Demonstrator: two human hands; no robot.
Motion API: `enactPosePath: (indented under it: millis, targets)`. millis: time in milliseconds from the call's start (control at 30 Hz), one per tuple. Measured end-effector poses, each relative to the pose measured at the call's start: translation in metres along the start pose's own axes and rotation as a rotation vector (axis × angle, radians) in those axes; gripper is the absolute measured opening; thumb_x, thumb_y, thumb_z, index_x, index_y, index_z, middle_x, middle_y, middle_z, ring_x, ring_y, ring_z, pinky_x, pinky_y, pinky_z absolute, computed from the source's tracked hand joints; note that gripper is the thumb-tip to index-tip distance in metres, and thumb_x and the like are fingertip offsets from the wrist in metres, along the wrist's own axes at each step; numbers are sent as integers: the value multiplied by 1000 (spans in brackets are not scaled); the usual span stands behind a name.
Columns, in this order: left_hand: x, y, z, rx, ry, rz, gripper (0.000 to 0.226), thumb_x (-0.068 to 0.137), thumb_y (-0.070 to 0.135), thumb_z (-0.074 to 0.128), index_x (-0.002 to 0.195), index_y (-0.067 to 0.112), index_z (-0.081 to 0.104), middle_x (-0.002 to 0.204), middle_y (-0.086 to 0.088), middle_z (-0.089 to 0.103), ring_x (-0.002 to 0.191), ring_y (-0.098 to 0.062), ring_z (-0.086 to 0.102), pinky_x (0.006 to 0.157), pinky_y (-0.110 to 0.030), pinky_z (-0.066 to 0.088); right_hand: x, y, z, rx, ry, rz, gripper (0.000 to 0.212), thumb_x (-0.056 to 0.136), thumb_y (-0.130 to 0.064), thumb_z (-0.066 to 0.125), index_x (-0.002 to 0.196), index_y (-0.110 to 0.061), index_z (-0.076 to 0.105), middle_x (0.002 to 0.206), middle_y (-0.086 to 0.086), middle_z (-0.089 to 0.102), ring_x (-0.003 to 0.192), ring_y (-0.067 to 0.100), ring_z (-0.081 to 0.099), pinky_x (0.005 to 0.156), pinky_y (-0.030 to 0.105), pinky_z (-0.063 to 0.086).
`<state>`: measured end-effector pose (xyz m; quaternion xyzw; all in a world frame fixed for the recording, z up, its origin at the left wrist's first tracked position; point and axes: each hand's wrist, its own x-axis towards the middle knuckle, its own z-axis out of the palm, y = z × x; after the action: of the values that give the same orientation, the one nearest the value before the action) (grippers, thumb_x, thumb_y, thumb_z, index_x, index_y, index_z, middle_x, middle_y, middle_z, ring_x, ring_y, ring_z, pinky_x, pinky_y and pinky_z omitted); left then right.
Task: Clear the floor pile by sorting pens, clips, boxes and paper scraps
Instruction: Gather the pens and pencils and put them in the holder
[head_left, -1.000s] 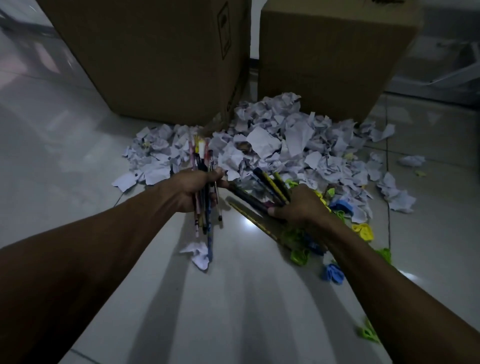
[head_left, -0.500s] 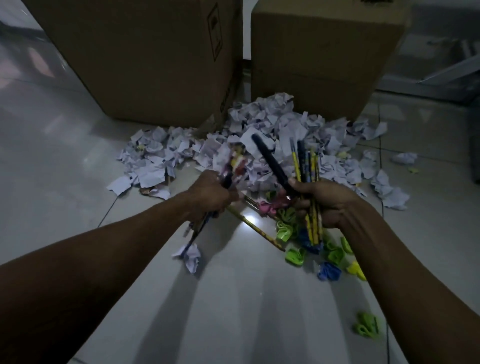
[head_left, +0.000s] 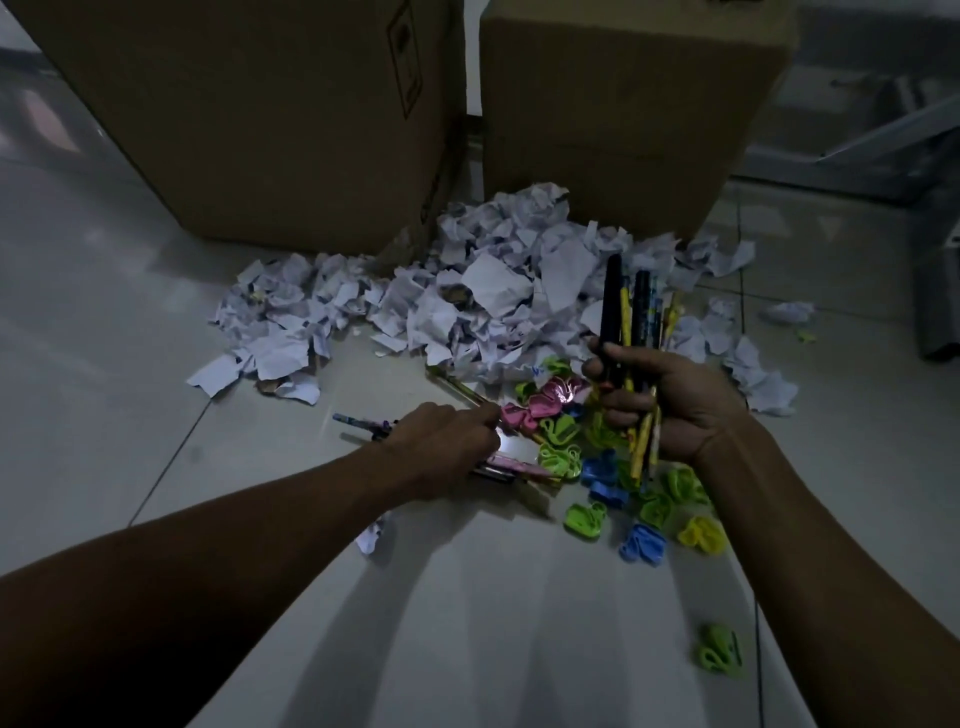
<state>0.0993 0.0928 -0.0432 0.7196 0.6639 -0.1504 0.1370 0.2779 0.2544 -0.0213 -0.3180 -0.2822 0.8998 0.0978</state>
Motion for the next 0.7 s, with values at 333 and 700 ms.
enactPosePath:
  millis: [333, 700]
  targets:
    - [-7, -39, -40, -373, 53, -193, 11, 88, 23, 63, 99, 23, 62, 99, -5, 66, 85, -19, 59, 67, -28, 41, 6, 3, 21, 63, -35, -20, 30, 65, -17, 64, 95, -13, 59, 67, 2, 57, 31, 8, 32, 39, 17, 29]
    - [2, -43, -82, -1882, 462, -704, 12, 88, 9, 64, 91, -2, 67, 68, -14, 66, 55, -25, 55, 54, -32, 48, 9, -13, 54, 177, 118, -137, 23, 96, -27, 51, 77, -15, 55, 56, -3, 56, 53, 13, 64, 38, 17, 39]
